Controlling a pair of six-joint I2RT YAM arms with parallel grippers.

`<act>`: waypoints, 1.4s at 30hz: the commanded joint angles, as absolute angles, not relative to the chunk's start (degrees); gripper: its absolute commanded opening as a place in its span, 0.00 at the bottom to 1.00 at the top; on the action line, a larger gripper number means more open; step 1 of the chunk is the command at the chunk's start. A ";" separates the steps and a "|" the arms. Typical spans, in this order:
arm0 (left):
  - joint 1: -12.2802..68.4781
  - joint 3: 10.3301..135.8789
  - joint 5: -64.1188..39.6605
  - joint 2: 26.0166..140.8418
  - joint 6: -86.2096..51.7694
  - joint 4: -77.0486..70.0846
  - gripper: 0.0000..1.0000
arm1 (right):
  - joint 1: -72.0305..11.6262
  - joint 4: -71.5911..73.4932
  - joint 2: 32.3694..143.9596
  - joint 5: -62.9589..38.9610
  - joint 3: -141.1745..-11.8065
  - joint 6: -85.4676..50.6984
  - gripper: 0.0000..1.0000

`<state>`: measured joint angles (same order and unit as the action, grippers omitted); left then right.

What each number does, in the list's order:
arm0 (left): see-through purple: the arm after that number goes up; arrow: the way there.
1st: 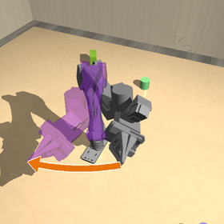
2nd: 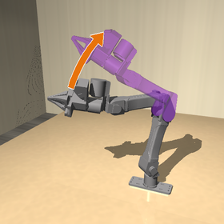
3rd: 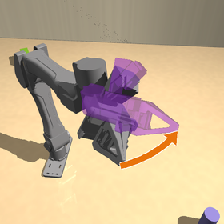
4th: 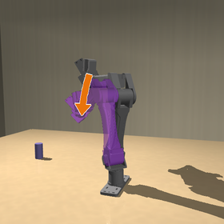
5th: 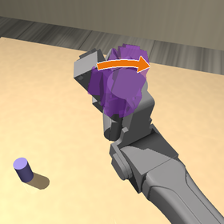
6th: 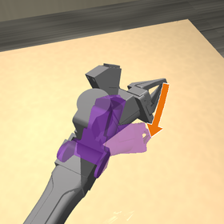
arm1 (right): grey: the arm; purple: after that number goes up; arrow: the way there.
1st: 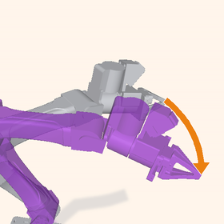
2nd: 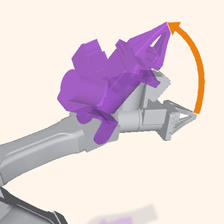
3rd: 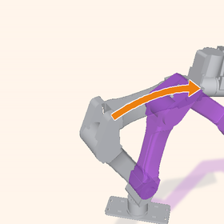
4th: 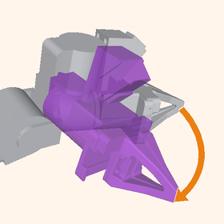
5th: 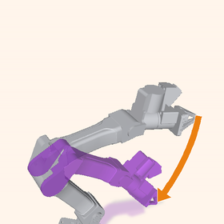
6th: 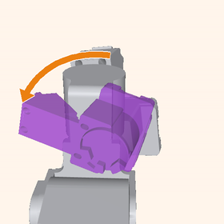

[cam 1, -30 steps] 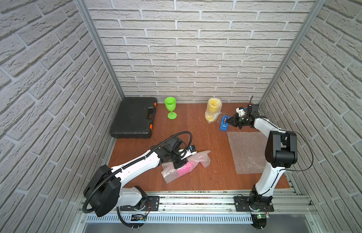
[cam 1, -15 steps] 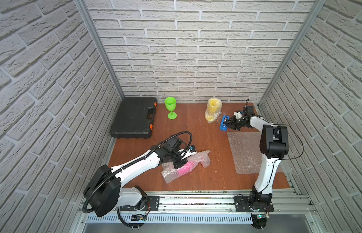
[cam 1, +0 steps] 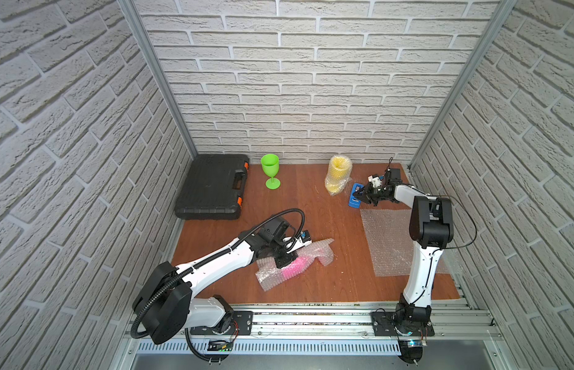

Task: Wrap wine glasses in bubble wrap
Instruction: Pull the tape from the tape cutter.

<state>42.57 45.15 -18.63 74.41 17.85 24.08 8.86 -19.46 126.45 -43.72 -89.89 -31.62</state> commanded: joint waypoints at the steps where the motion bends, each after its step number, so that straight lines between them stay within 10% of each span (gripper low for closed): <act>1: 42.94 44.79 -18.11 74.92 17.68 26.52 0.12 | 8.79 -19.38 126.13 -41.82 -88.89 -32.16 0.10; 26: 43.44 44.70 -17.84 74.79 17.52 26.62 0.12 | 4.13 -23.23 94.66 -40.30 -66.44 -34.04 0.03; 42: 44.00 44.62 -17.57 76.02 17.14 26.63 0.12 | -1.36 -13.74 100.90 -40.63 -52.47 -34.40 0.03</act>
<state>43.55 45.15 -17.96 74.63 17.78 24.25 -0.23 -17.93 98.06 -38.22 -54.26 -34.13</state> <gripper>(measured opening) 0.118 0.042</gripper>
